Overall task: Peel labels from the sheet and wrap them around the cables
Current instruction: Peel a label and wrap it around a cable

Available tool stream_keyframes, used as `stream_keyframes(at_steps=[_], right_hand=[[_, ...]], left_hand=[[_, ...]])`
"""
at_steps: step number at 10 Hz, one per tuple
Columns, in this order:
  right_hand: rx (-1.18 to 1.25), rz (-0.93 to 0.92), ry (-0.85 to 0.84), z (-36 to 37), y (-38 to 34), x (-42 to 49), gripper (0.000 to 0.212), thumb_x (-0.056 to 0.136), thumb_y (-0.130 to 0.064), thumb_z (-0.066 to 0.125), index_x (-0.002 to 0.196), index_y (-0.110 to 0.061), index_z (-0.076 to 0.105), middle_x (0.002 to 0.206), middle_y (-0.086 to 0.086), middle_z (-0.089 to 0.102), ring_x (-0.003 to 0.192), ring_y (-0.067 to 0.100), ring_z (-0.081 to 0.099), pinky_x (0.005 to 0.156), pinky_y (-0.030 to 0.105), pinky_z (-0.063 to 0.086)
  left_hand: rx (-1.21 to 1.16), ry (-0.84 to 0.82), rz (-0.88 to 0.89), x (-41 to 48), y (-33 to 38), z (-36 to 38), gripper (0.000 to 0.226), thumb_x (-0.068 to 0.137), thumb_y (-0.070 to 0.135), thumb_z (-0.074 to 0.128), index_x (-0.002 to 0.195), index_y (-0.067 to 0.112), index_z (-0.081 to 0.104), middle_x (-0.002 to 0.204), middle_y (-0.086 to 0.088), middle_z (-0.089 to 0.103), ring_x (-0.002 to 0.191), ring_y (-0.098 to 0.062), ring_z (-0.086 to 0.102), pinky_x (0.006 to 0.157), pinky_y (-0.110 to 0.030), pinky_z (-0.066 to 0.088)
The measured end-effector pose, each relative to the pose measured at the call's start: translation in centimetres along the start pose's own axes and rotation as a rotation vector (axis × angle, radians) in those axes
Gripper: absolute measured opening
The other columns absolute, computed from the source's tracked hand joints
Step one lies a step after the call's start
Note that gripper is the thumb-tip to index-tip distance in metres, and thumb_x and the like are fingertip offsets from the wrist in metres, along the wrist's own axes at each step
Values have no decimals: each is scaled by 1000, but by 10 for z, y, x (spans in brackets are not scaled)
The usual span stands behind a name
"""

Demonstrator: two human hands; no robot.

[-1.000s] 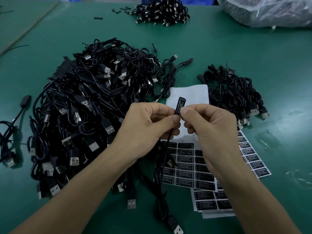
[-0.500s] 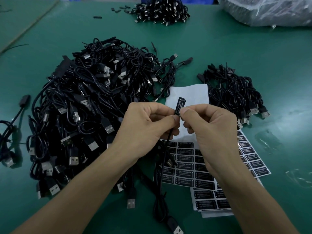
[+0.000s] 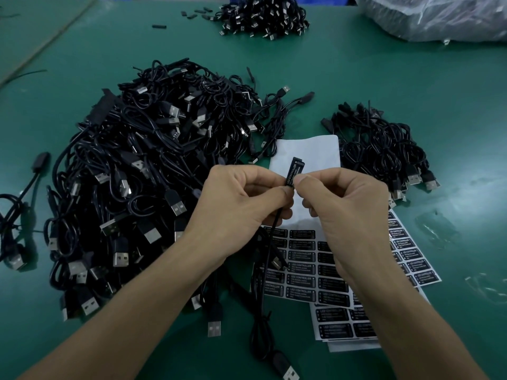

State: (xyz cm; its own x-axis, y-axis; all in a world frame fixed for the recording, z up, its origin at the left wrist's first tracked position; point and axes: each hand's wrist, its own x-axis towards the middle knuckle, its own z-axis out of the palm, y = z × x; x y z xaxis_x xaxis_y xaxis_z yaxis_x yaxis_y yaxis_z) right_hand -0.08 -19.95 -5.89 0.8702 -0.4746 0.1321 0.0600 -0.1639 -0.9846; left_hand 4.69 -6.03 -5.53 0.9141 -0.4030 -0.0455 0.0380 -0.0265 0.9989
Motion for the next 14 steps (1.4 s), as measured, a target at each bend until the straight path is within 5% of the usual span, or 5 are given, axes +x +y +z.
stream_keyframes(at_steps=[14], right_hand=[[-44,-80,-10,-2,1,2,21,83,-16,76,64,-24,73,55,-9,65,50,3,53,50,20,48]], left_hand=[[21,7,26,0,-2,0,4,87,5,75,84,7,75,72,-10,76,66,-23,75,62,-28,61]])
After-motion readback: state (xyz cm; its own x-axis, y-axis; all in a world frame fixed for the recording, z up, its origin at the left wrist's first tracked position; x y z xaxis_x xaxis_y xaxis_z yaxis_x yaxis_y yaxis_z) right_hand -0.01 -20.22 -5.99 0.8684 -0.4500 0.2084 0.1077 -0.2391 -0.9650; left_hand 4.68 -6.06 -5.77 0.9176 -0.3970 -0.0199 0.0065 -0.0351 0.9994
